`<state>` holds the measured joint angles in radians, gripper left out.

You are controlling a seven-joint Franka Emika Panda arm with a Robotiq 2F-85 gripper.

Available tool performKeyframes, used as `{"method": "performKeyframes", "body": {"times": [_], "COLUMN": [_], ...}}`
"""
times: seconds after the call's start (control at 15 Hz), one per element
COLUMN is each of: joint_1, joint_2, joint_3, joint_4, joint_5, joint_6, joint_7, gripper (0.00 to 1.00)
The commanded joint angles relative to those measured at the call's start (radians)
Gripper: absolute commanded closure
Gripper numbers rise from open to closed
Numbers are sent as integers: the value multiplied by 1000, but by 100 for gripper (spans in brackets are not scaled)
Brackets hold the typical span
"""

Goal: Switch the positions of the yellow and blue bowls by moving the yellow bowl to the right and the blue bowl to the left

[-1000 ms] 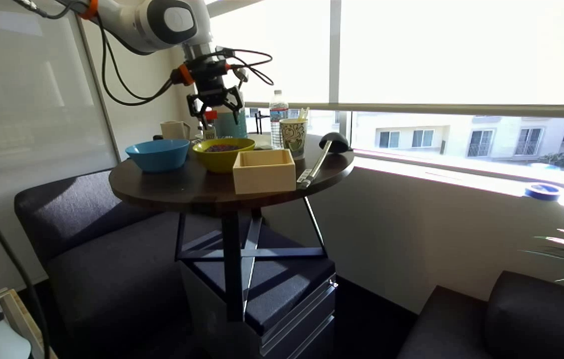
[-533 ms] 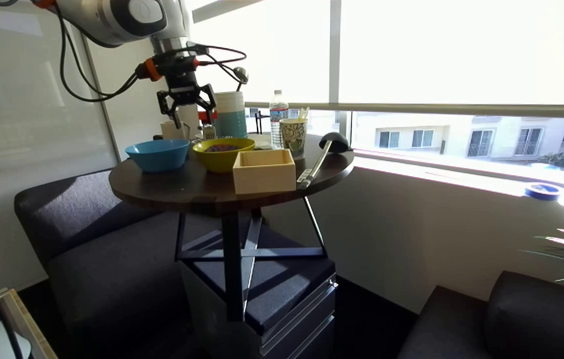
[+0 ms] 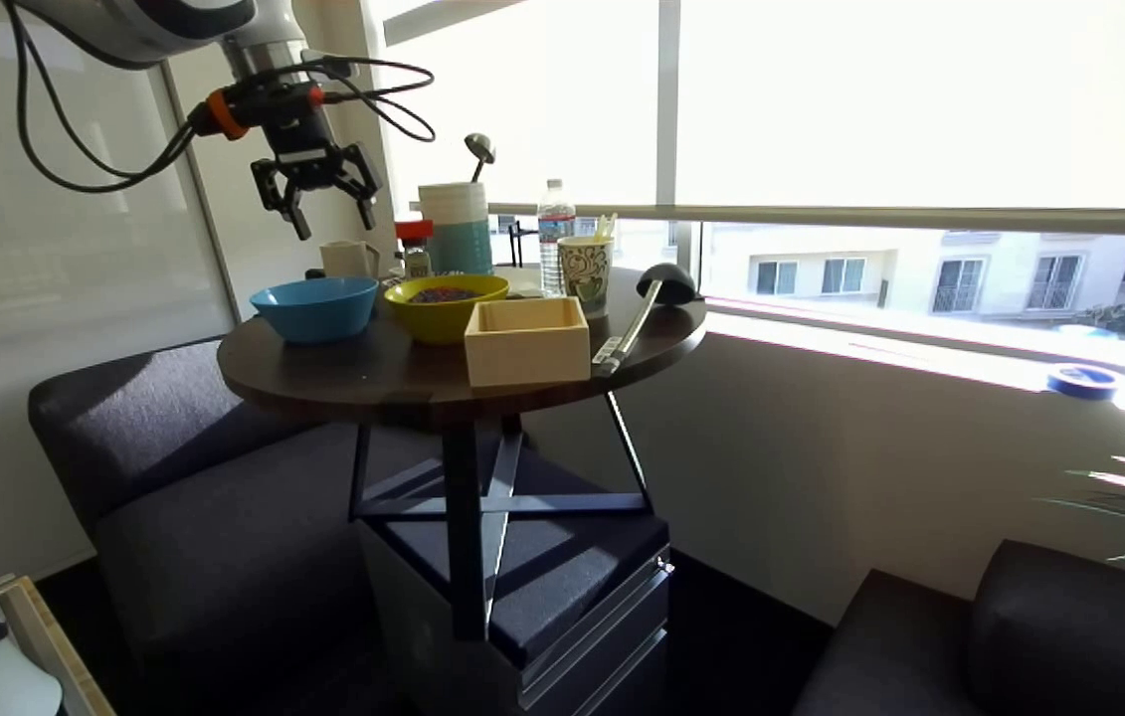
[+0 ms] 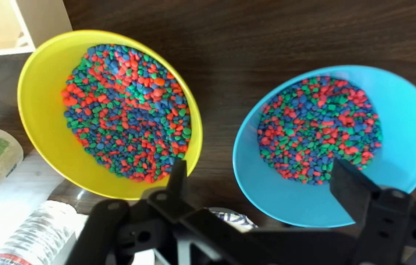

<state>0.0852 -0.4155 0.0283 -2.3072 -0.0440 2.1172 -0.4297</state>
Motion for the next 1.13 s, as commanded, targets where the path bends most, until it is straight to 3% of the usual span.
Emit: {"method": "performKeyframes", "body": {"times": [0.0,0.47,1.07], "joint_1": [17,20,29], "joint_2": [-121,-207,-183], "joint_3": [5,3,-11], "joint_4": [-81,-126,-103], "joint_5": [-19,-45,-42], "joint_6": [6,39,26], "joint_7": [50,77,60], "gripper": [0,0,0]}}
